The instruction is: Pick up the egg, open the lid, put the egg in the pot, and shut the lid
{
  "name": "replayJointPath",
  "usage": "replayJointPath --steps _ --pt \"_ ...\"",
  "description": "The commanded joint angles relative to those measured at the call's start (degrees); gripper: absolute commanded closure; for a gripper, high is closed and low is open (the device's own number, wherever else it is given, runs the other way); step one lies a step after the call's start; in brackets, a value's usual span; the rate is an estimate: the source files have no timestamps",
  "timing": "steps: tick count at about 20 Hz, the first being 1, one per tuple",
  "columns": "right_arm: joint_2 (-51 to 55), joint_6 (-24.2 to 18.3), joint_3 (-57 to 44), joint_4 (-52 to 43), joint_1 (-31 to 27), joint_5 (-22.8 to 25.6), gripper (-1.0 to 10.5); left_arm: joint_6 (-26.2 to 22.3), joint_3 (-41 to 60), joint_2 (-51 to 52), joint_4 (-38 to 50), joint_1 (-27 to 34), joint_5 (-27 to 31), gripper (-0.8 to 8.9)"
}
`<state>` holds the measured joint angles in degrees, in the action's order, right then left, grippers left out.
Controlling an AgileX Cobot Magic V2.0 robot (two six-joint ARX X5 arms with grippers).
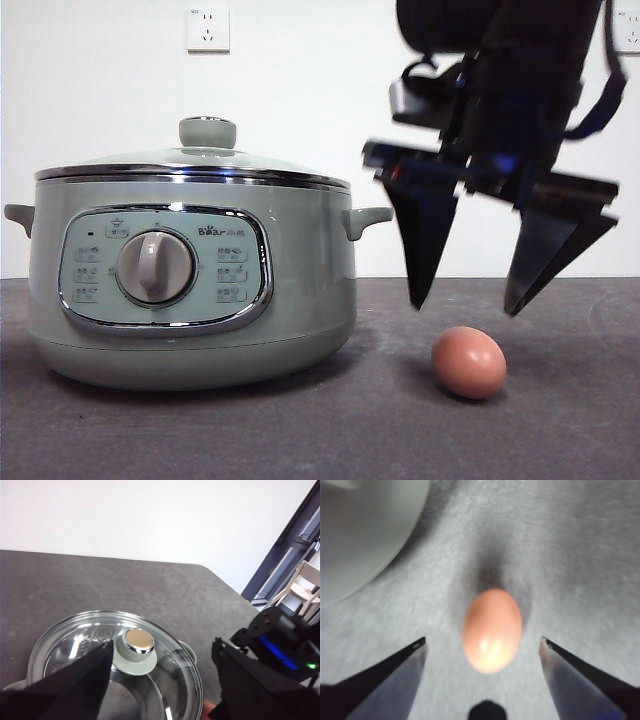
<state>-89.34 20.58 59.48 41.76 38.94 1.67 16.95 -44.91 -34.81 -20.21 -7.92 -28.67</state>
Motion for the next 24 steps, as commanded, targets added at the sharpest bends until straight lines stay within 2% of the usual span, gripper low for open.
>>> replayJointPath --steps 1,7,9,12,14,19,24 --pt "-2.82 0.59 -0.07 -1.09 0.13 0.15 5.7 -0.46 -0.20 0.09 0.63 0.11 0.02 4.76" --pt "-7.41 0.55 -0.09 -3.58 0.13 0.17 6.0 -0.48 -0.20 0.09 0.63 0.11 0.09 4.76" --pt "-8.22 0.52 -0.09 -3.58 0.13 0.17 7.4 -0.48 -0.20 0.09 0.63 0.11 0.09 4.76" --pt "-8.52 0.46 -0.09 -3.54 -0.15 0.20 8.5 -0.48 -0.20 0.09 0.63 0.11 0.09 4.76" --pt "-8.52 -0.37 -0.09 -3.54 -0.20 0.31 9.6 -0.48 -0.20 0.09 0.59 0.11 0.09 4.76" --pt "-4.24 -2.67 -0.07 -3.02 -0.39 0.22 9.6 -0.52 -0.20 -1.22 0.55 0.00 -0.09 4.74" --pt "8.00 -3.61 -0.09 2.27 -0.57 0.26 9.6 -2.10 -2.01 -8.04 2.86 -2.82 0.11 4.70"
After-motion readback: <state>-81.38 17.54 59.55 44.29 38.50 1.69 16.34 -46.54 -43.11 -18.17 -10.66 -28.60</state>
